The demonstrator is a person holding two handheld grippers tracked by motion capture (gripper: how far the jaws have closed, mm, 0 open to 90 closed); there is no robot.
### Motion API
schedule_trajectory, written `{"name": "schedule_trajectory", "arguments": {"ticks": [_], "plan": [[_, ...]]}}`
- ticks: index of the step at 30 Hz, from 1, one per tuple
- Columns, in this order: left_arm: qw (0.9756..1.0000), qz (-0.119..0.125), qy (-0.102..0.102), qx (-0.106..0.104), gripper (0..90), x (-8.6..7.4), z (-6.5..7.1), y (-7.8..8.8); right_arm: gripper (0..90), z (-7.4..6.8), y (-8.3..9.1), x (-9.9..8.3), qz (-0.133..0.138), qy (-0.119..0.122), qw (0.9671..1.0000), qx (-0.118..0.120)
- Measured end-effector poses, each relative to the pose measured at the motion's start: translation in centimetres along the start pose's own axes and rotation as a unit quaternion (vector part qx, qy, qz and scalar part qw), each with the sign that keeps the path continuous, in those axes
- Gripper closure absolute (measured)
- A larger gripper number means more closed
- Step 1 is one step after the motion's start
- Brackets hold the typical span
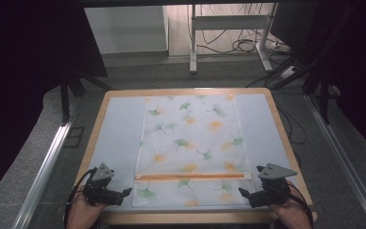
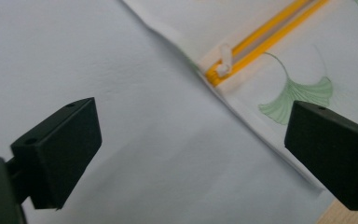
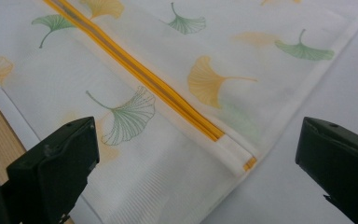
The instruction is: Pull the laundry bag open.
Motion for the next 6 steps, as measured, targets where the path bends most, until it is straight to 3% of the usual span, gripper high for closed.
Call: {"name": "schedule_trajectory", "arguments": {"ticks": [2, 6], "plan": [[0.9999, 0.011, 0.010, -0.003, 2.8, 0.05, -0.17, 0.22, 0.0, 0.21, 0.22, -0.24, 0.002, -0.014, 0.9999, 0.003], [0.9999, 0.005, 0.012, -0.004, 2.5, 0.07, -0.18, 0.04, 0.0, 0.63, -0.06, -0.68, -0.005, -0.027, 0.9996, 0.008]]}}
Point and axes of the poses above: each handheld gripper's, and its own axes: y roughly backward along the jaws, x roughly out of its top, z roughly to its right, the point moved 10 cm from there along -y, roughly forward along the jaws, and after that the axes turned 12 degrees about -z, right-handed, at the moved point
